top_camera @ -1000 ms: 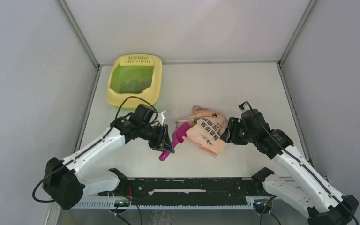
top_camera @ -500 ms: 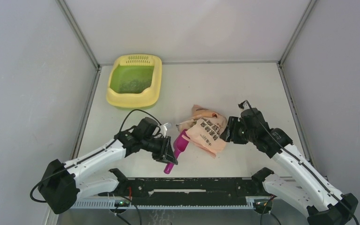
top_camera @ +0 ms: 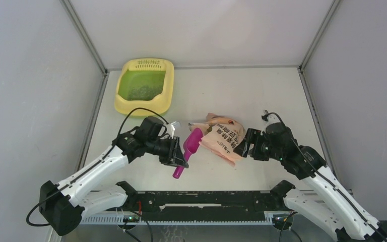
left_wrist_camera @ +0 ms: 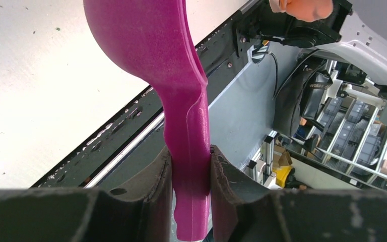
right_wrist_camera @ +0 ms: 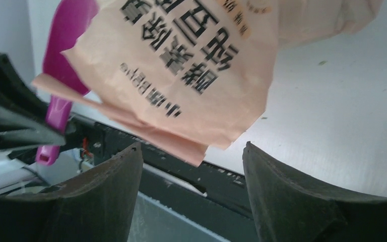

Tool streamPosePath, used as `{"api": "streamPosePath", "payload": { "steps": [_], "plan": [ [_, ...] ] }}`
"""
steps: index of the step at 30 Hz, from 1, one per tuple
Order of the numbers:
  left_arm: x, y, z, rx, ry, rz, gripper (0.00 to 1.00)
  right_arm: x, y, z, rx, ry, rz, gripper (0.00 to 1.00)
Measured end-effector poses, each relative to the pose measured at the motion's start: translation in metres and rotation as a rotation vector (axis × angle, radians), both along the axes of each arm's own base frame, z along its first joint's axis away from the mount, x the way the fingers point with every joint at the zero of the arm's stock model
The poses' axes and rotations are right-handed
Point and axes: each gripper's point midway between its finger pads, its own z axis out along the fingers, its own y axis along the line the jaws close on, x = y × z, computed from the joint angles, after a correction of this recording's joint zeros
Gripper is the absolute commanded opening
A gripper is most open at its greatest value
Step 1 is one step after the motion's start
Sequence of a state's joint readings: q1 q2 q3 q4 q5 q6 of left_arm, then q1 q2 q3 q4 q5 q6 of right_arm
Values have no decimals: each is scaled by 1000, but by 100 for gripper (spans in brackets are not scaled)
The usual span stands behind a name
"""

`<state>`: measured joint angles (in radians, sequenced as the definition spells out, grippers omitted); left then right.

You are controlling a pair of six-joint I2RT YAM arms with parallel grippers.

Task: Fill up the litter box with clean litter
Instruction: Adjust the spatula.

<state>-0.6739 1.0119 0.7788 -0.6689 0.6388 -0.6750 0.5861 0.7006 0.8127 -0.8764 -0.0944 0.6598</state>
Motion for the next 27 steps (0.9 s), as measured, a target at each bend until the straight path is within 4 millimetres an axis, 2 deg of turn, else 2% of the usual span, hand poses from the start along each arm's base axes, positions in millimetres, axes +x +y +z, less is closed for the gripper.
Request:
{"api": "streamPosePath", "payload": {
  "steps": [5,9,14,20,27],
  "plan": [
    [0,3,11,14,-22,-16,1,-17,4,12,55,-20,18,81],
    [1,5,18,19,-41,-33,1,-27,12,11,30,6,58,81],
    [5,5,7,67,-18,-69,1,-36,27,7,-24,19,107,78],
    [16,7,-11,137,22,-112,1,-30,31,14,-71,-18,95,76],
    [17,9,-8,150,13,-149,1,-27,22,14,-106,-36,67,75]
  ]
}}
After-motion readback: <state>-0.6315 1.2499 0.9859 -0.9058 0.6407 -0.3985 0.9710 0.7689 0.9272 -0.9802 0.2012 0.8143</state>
